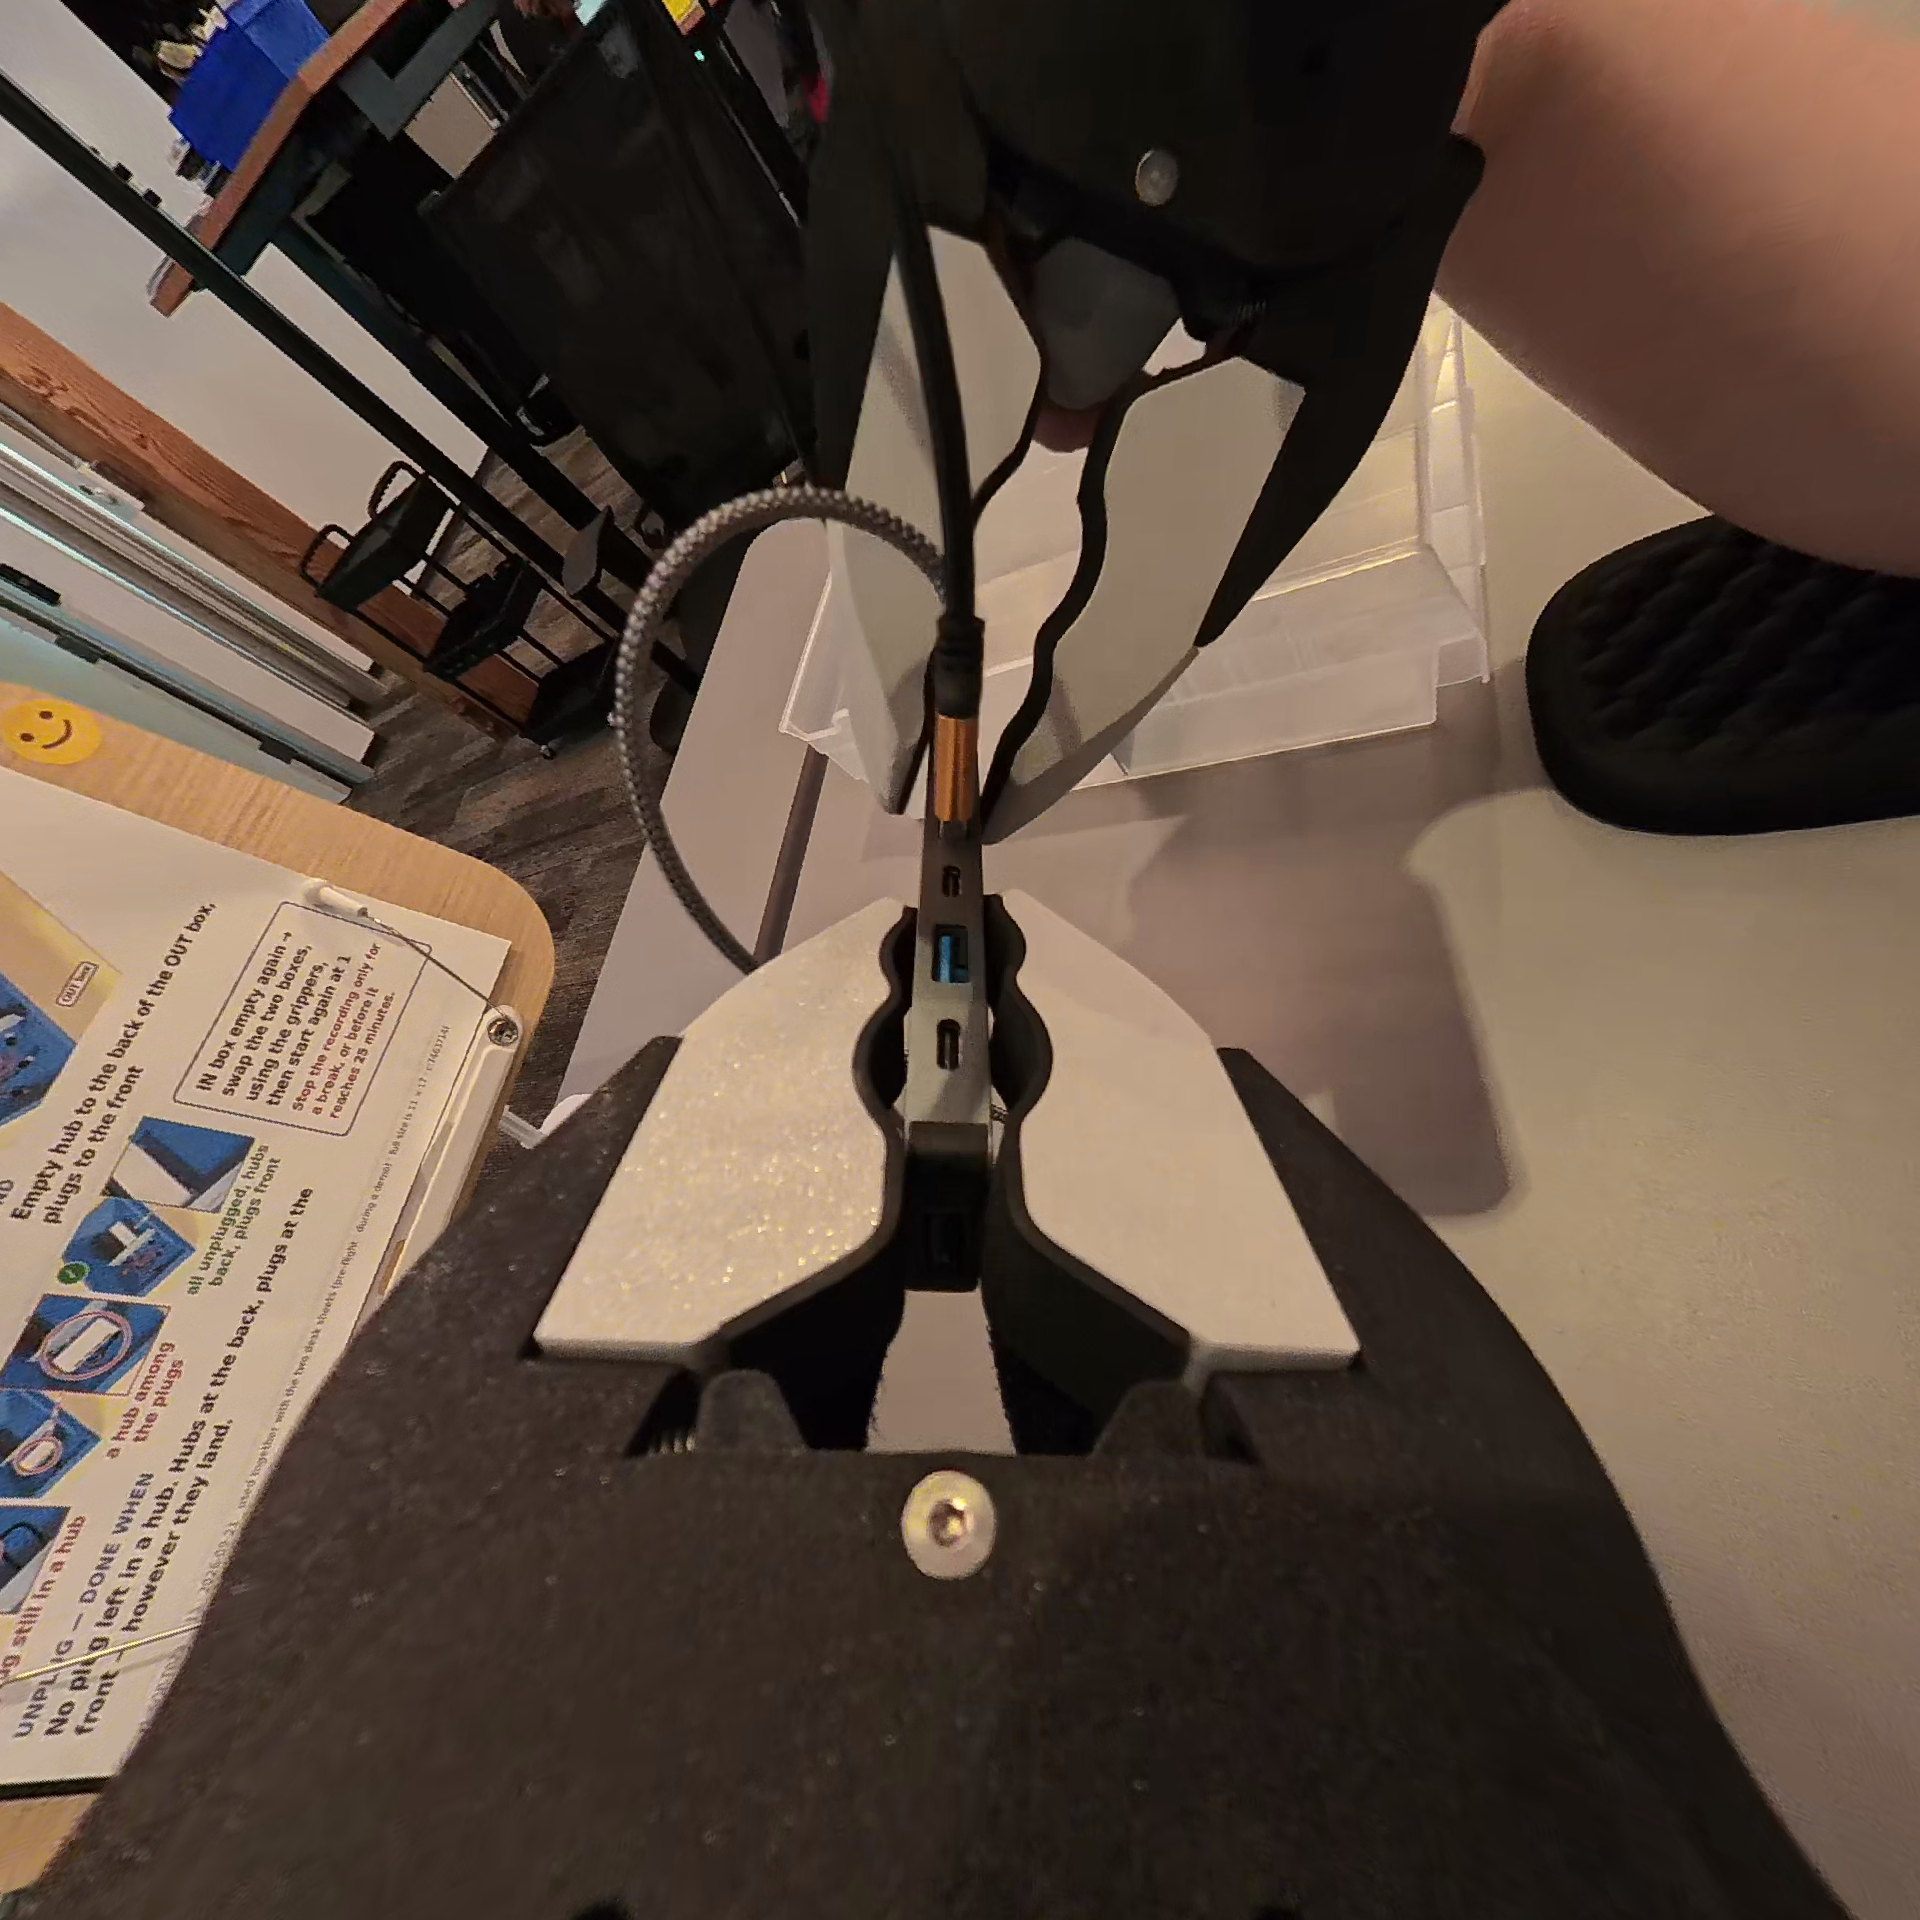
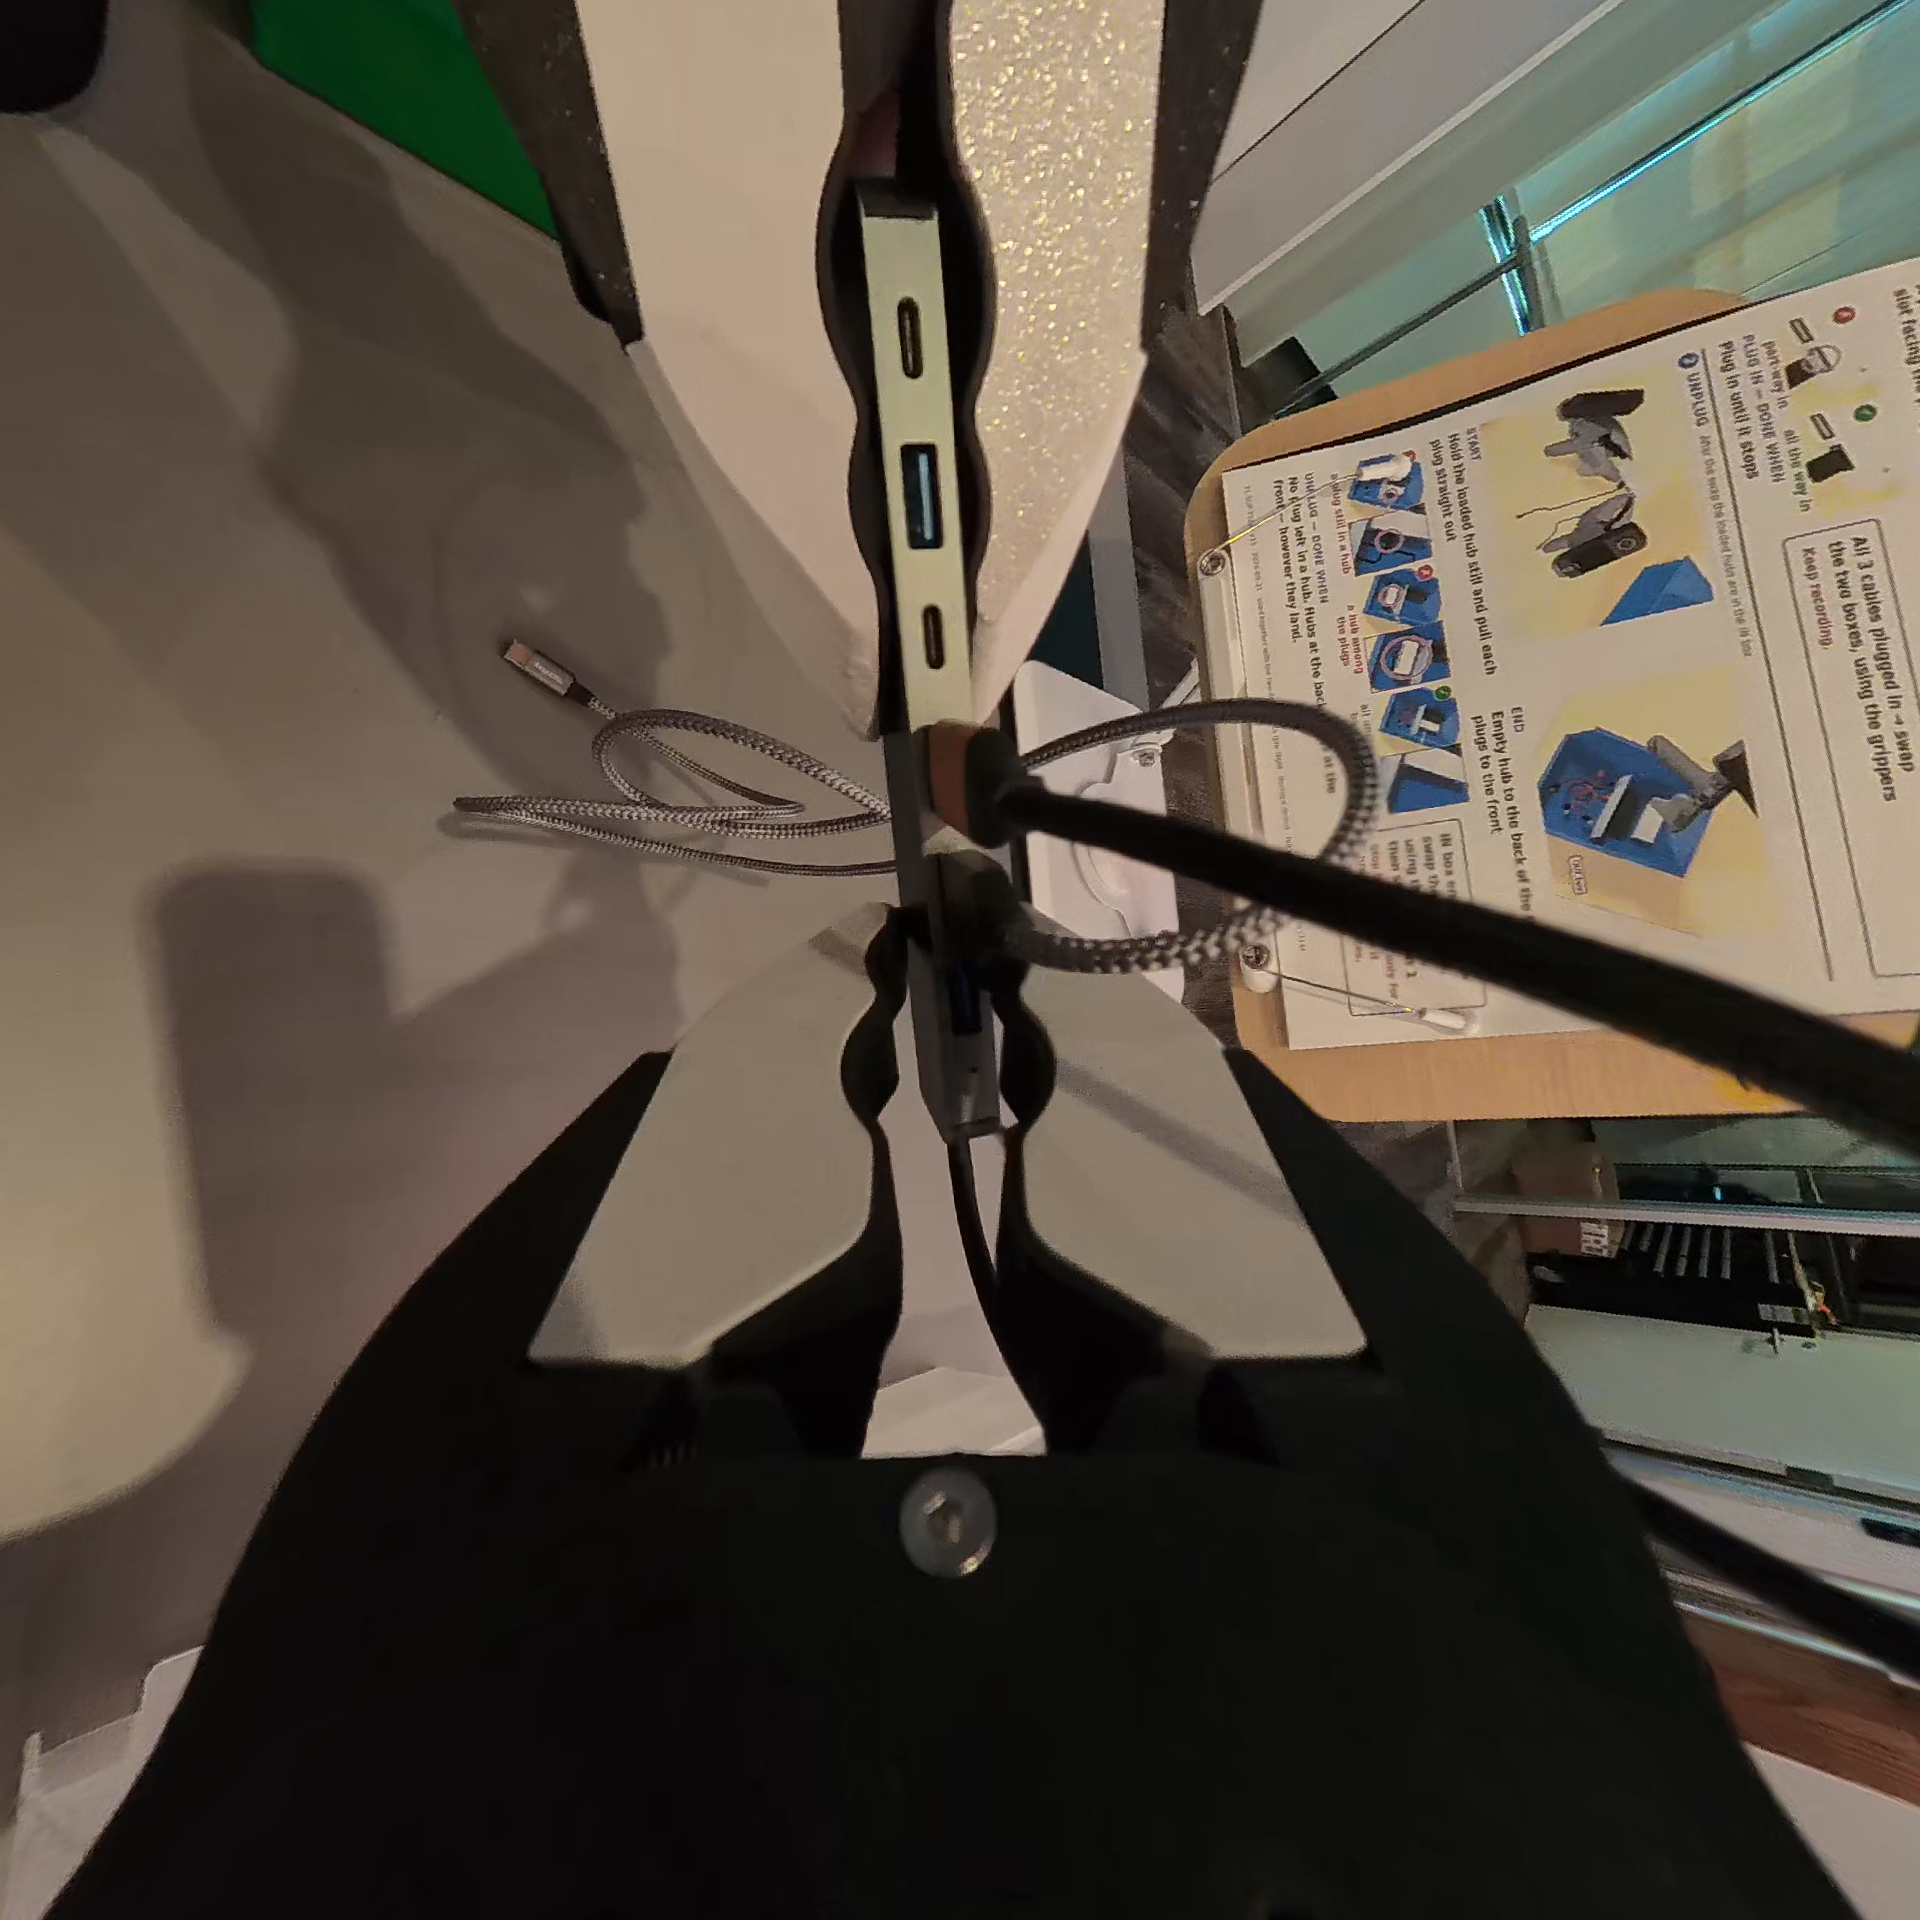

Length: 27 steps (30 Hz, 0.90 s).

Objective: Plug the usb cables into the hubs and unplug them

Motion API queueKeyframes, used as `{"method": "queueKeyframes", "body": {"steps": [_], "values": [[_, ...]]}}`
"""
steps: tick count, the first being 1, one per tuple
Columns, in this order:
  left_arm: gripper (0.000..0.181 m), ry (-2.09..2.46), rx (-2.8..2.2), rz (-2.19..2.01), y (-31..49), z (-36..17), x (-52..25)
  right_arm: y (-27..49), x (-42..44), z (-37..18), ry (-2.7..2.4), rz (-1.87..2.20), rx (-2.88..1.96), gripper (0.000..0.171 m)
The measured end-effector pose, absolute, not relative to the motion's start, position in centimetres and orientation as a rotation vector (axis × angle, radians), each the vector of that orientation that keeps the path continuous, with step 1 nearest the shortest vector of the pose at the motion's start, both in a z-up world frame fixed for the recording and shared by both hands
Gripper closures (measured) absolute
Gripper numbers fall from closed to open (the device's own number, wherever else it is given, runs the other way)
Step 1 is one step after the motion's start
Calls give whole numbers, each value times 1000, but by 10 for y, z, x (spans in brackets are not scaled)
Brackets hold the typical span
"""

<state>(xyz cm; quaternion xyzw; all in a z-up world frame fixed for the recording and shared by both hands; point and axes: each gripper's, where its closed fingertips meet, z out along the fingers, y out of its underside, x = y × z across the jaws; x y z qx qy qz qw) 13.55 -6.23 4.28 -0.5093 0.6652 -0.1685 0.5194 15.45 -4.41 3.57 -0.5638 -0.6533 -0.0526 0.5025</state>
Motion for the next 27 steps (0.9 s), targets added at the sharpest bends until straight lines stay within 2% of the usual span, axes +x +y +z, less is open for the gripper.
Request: {"method": "queueKeyframes", "body": {"steps": [16,21,25,27], "values": [[158,1398,-1321,-734,-57,66,128,-31,158,52,-1493,-257,-1329,159],[142,1314,-1367,-904,-58,78,125,-27,160,62,-1445,-320,-1290,159],[119,1213,-1416,-1044,-55,88,122,-21,165,71,-1384,-370,-1260,159],[117,1148,-1433,-1120,-52,94,119,-20,167,77,-1353,-385,-1242,159]]}}
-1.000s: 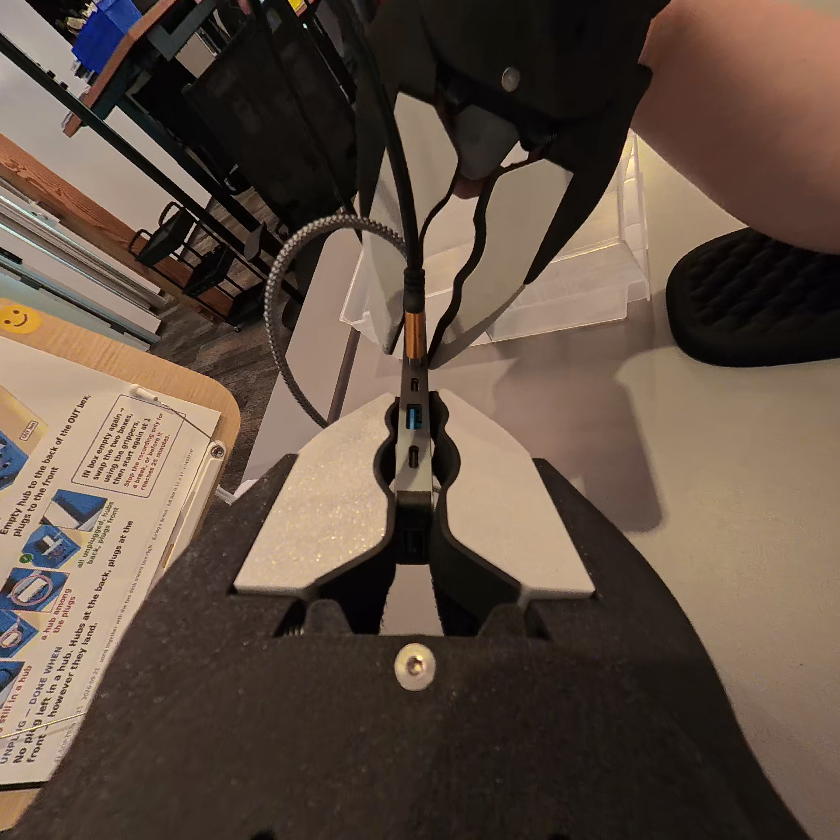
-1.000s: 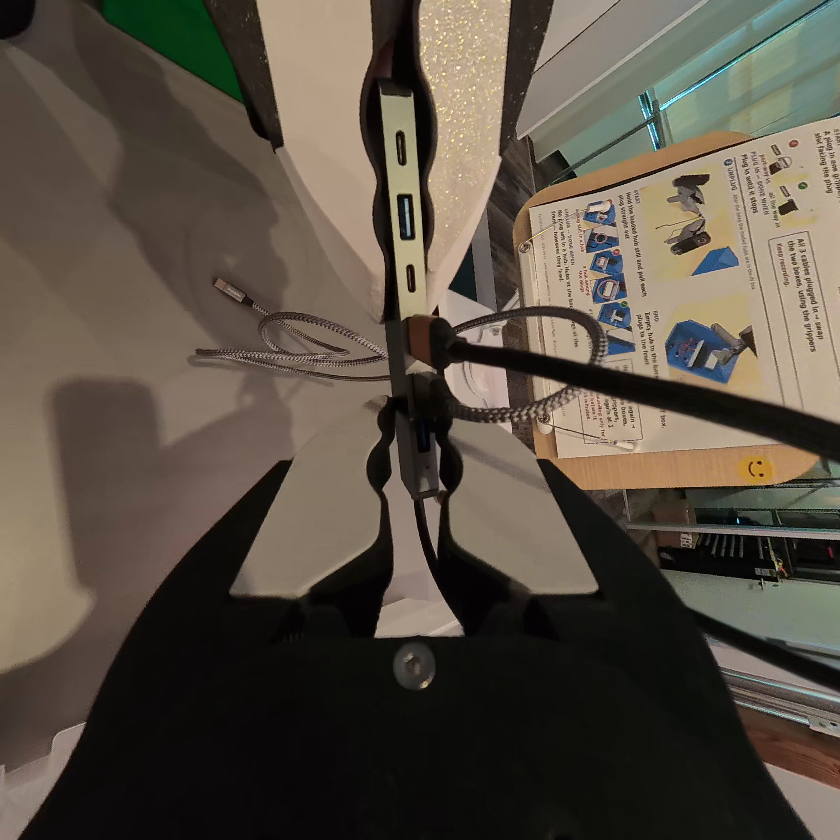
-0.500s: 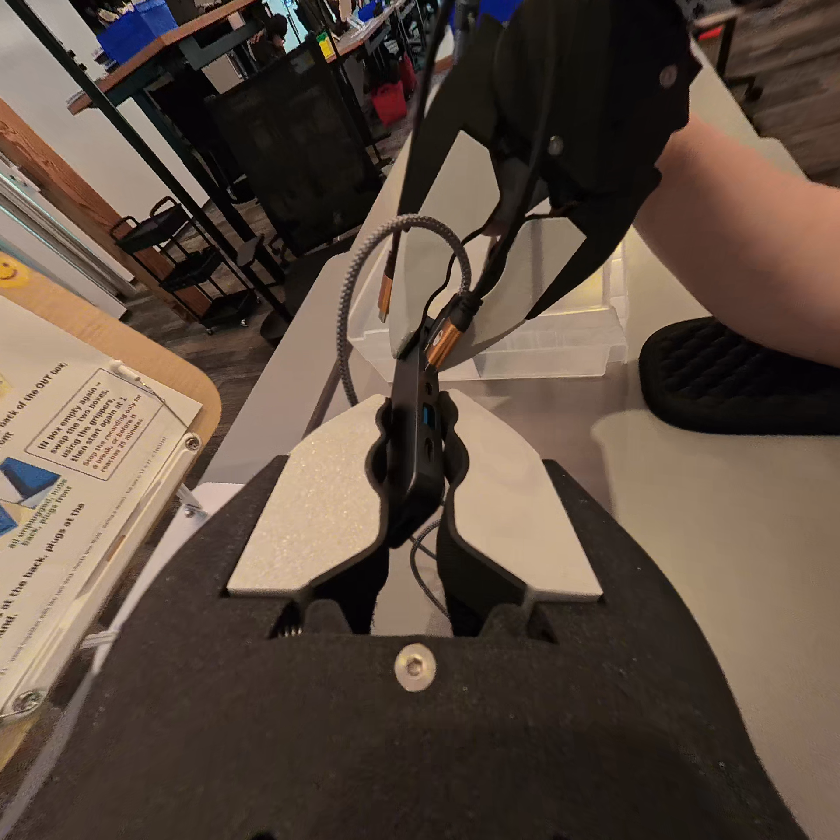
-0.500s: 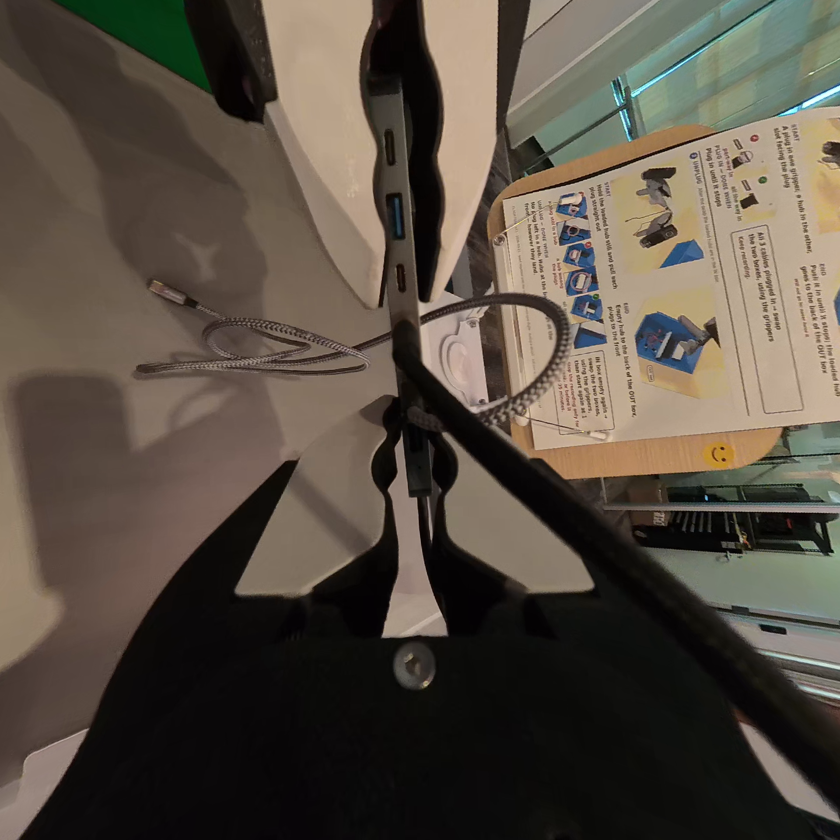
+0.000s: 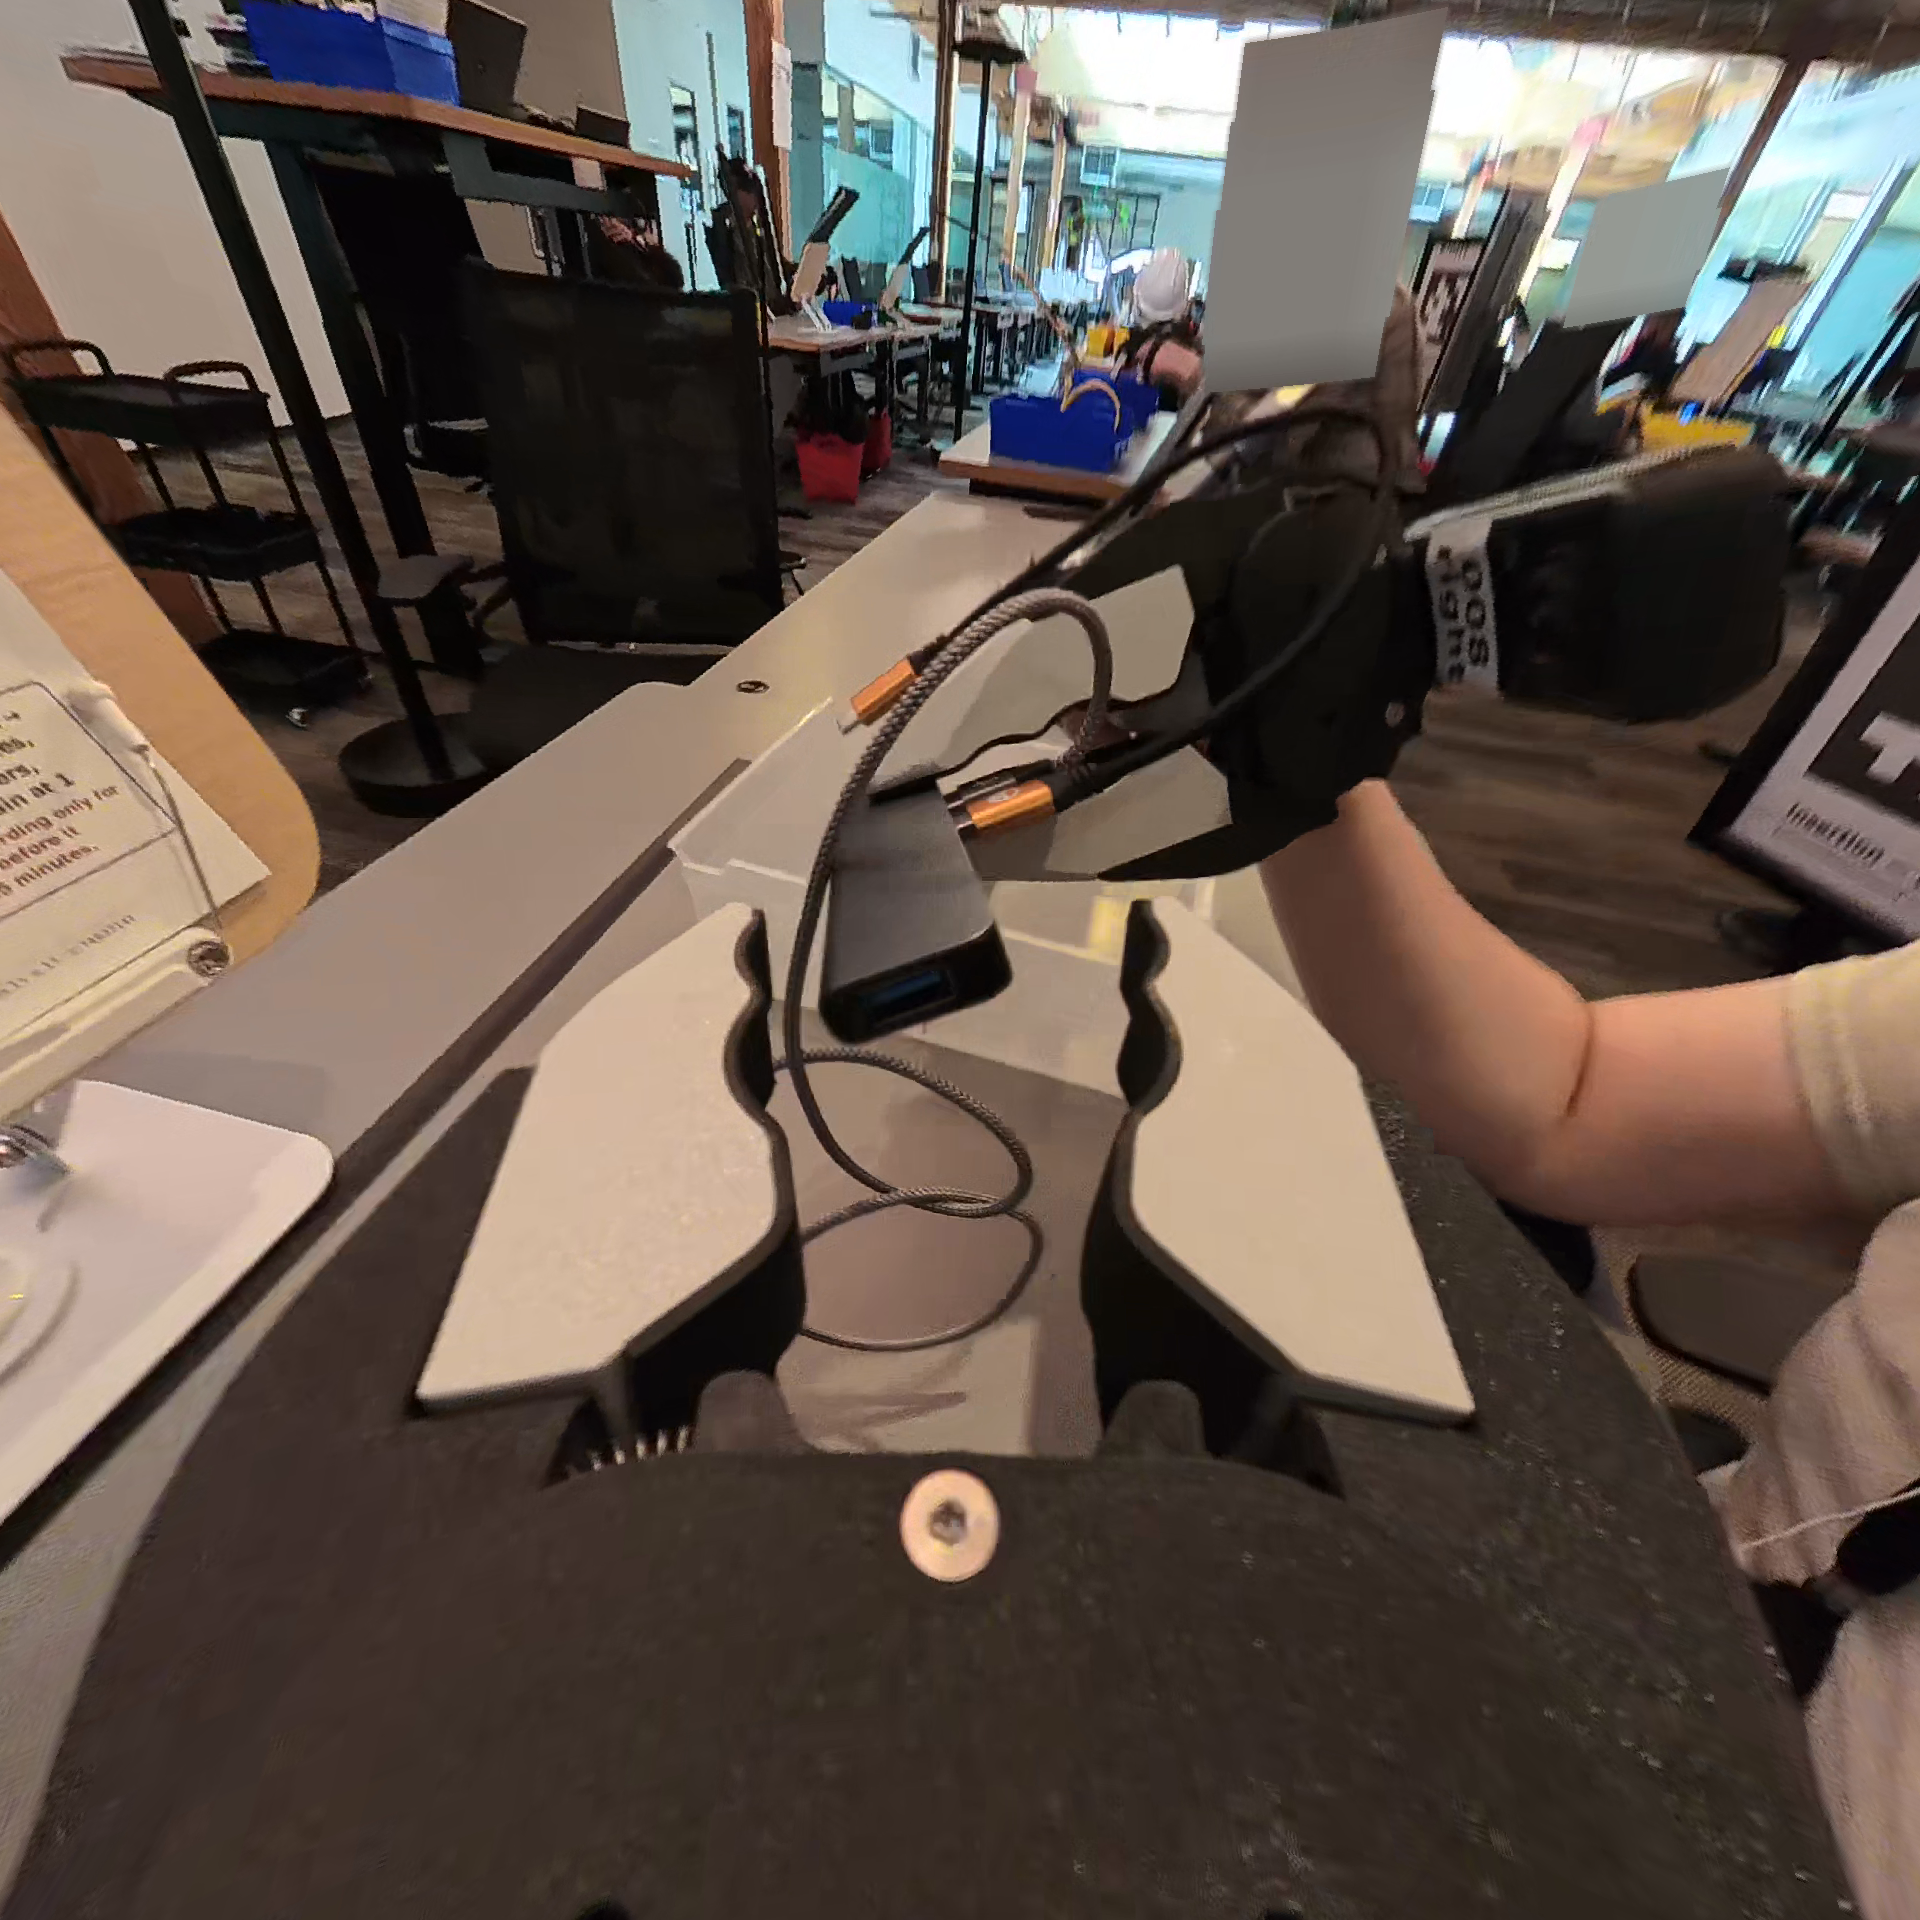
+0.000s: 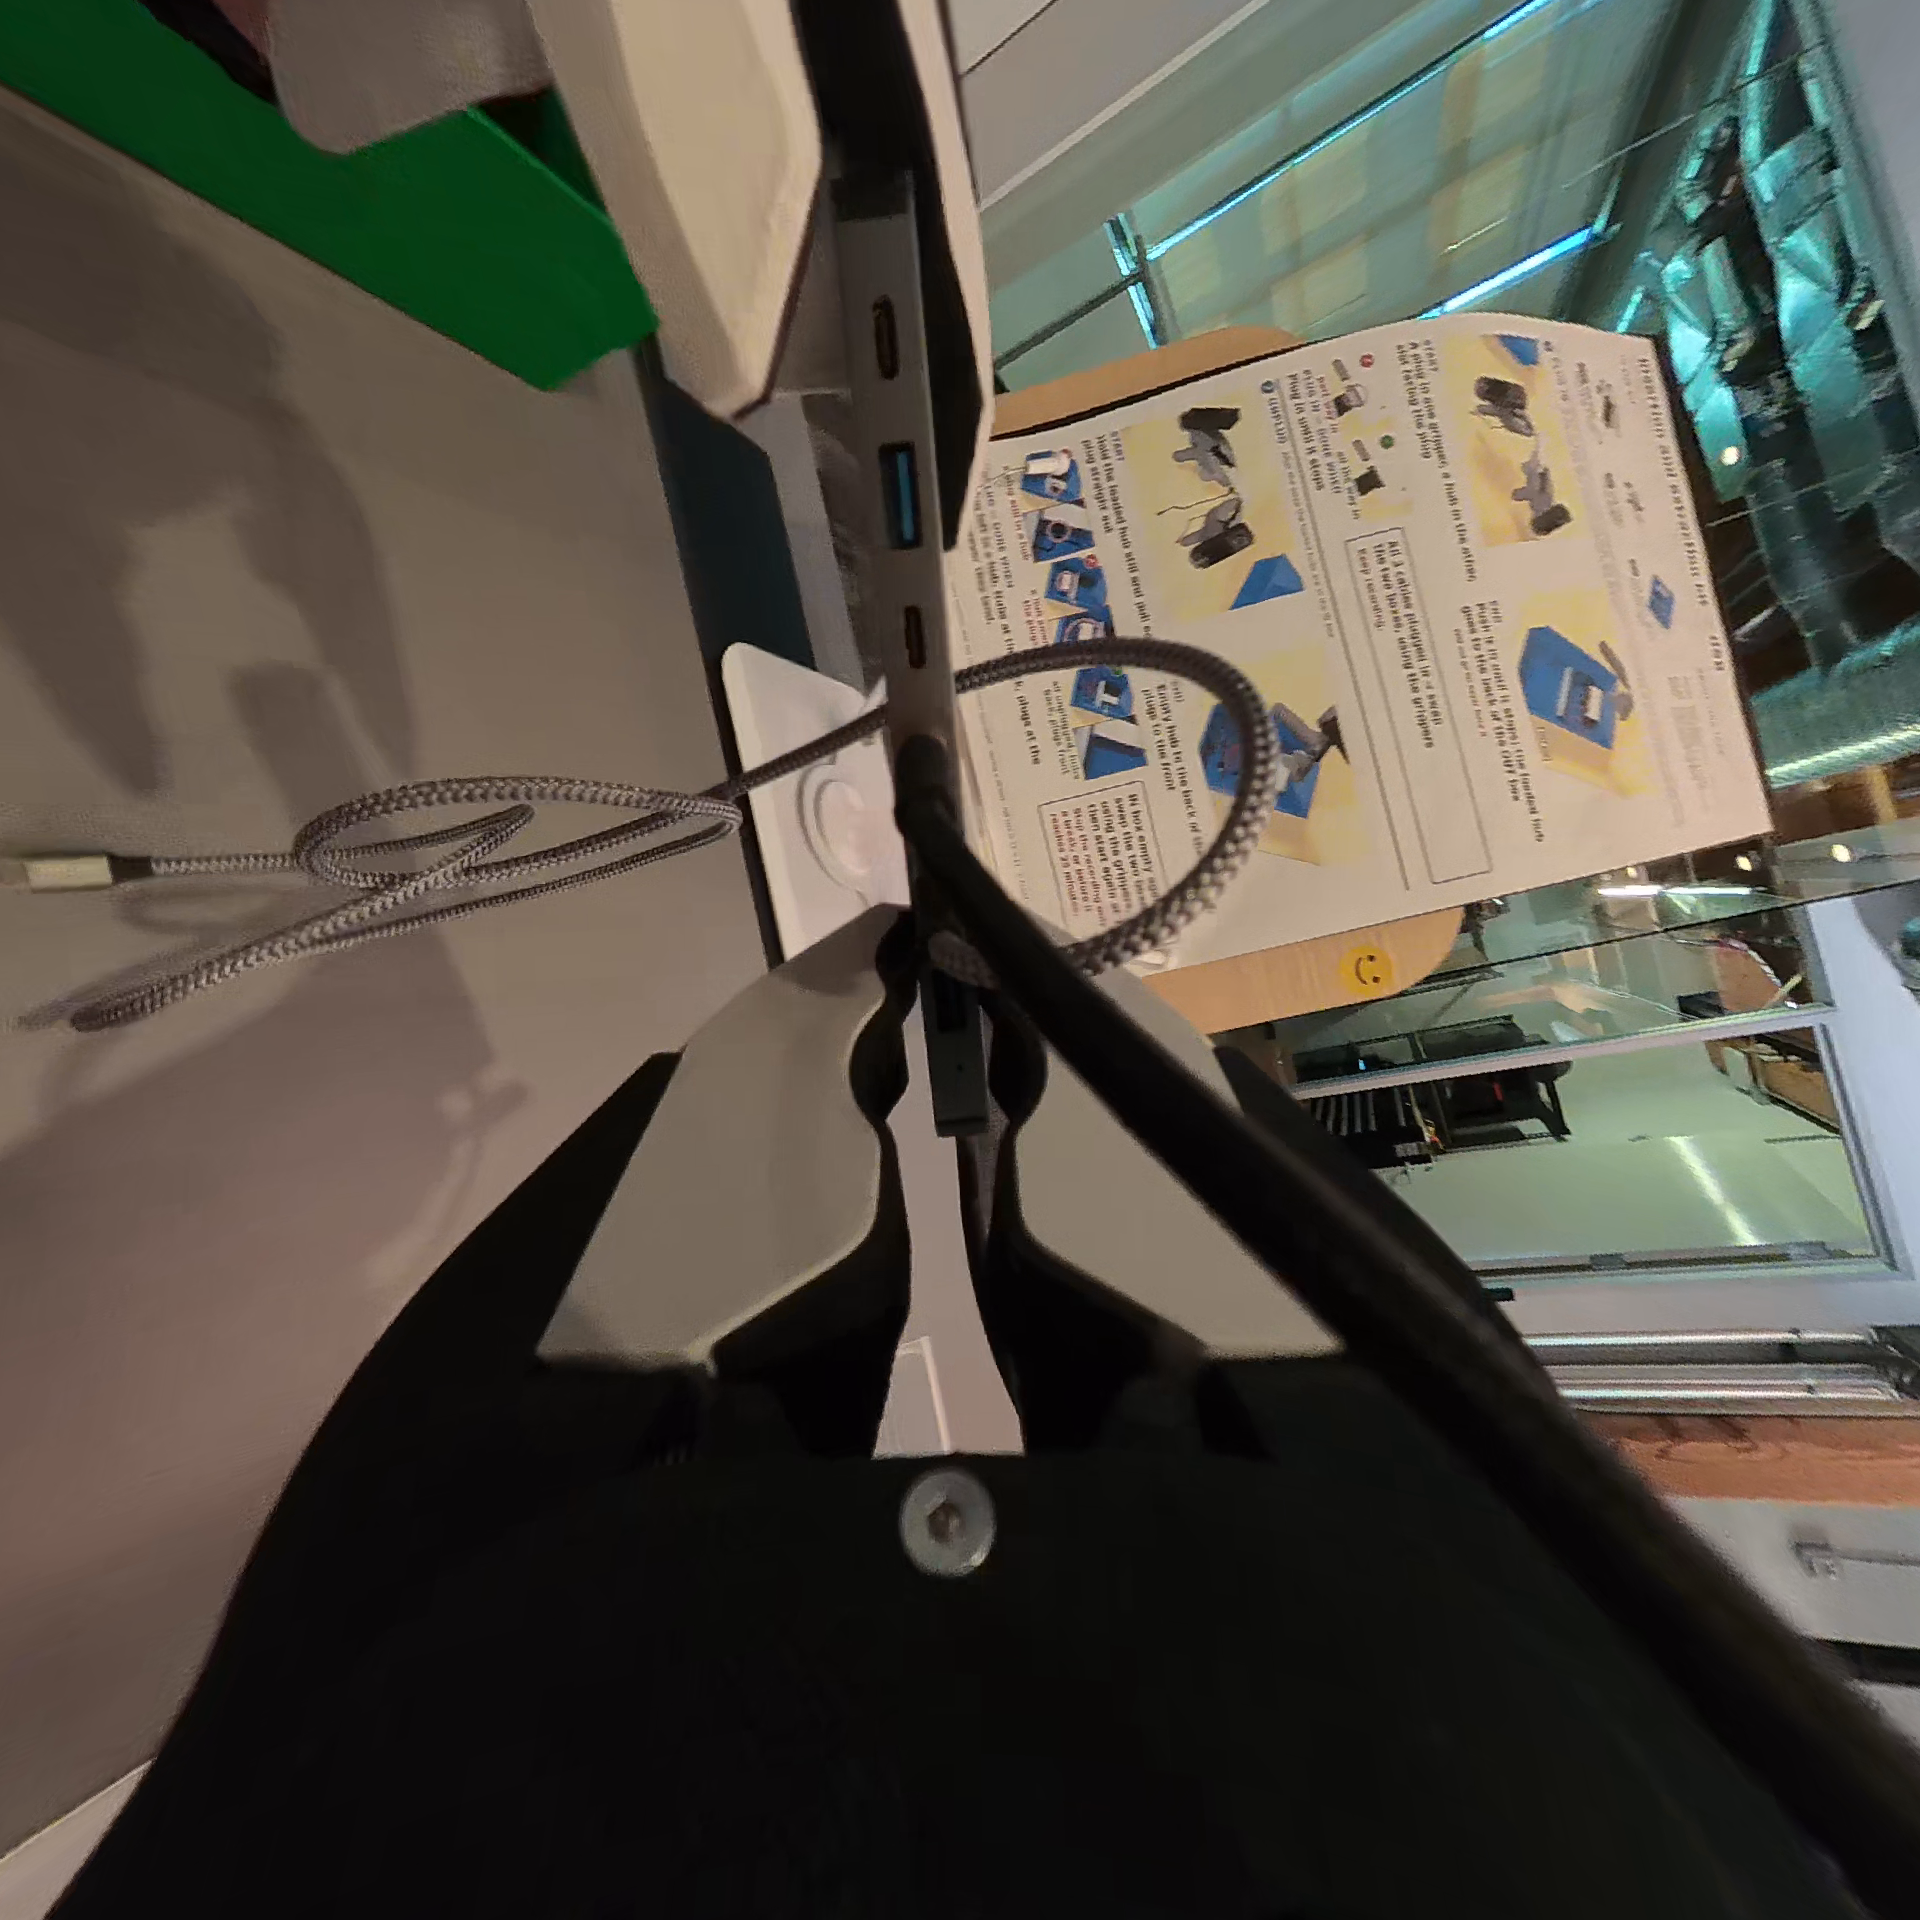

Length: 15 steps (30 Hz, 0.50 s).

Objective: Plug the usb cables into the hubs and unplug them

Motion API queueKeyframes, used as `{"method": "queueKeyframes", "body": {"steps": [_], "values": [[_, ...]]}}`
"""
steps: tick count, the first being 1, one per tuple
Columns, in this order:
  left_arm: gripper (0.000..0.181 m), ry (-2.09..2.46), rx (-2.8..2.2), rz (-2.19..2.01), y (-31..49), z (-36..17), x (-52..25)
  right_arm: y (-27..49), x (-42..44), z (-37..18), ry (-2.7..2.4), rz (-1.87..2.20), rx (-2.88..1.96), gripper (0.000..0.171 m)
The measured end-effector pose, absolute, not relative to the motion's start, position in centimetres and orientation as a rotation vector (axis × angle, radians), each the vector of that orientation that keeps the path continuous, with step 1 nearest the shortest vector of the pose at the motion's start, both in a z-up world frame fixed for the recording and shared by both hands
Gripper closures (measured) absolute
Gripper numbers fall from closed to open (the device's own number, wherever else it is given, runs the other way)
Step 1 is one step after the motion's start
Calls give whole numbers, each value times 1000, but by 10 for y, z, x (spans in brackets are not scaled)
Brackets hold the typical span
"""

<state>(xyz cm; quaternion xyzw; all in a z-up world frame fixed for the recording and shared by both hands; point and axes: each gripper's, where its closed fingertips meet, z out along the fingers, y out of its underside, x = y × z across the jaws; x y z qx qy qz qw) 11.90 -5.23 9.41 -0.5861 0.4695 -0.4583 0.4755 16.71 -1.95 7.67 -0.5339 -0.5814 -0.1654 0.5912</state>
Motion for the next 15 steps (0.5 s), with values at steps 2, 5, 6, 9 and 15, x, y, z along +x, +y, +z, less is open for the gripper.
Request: {"method": "queueKeyframes", "body": {"steps": [2,5,6,9,15], "values": [[119,1082,-1430,-1170,-47,100,114,-19,169,81,-1329,-402,-1221,159],[119,1020,-1446,-1200,-40,104,109,-16,170,86,-1298,-421,-1204,159],[119,1014,-1454,-1203,-39,104,108,-16,170,86,-1293,-426,-1202,159],[118,1018,-1490,-1198,-39,99,110,-13,170,87,-1278,-449,-1198,159],[123,1011,-1516,-1296,-45,97,116,-8,171,89,-1249,-502,-1174,159]]}}
